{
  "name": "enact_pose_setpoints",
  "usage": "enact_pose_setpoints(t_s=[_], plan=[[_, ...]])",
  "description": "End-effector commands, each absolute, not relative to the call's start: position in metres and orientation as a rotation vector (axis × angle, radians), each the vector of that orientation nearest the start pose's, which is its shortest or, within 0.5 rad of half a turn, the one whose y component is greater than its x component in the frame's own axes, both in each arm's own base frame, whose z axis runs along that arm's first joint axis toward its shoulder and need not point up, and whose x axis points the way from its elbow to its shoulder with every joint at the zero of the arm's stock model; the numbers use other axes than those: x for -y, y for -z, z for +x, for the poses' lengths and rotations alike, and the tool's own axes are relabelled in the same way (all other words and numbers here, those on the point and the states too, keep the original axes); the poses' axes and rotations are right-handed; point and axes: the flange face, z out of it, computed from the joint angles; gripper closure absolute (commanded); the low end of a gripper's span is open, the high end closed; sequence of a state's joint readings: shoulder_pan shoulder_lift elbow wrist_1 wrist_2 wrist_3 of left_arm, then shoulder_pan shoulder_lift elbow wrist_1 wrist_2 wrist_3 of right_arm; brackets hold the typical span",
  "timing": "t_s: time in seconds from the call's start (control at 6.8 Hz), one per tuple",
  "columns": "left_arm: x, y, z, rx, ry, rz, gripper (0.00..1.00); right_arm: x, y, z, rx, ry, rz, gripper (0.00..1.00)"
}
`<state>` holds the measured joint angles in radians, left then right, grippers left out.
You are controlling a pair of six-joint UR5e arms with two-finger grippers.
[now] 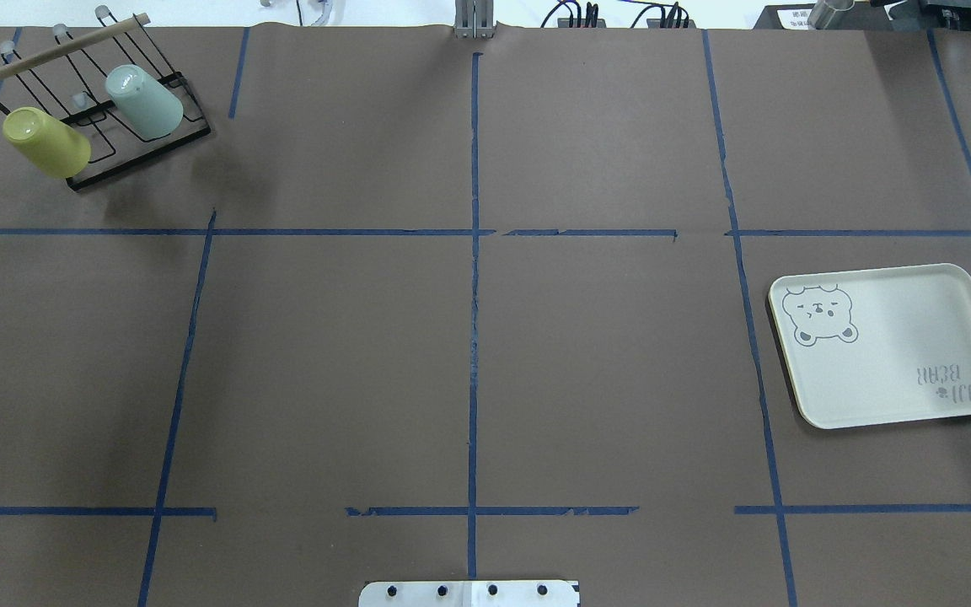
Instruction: Left arm grabs green cup and hands to right arm on tray
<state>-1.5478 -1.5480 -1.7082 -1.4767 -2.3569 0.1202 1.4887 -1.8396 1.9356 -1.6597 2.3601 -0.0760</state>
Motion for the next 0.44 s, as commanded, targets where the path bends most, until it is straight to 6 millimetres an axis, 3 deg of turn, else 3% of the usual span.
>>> enact_pose_setpoints(t_s=[0.0,0.29], plan=[[0.4864,-0.6111,-0.0485,-0.798,-0.143,0.054,0.00,0.3850,-0.6057,0.0313,0.783,0.153,0.004,0.00],[0.4821,-0.6113,-0.0457,-0.809,-0.151,0.059,0.00,0.3857,-0.6035,0.0316,0.786,0.152,0.009,0.00]])
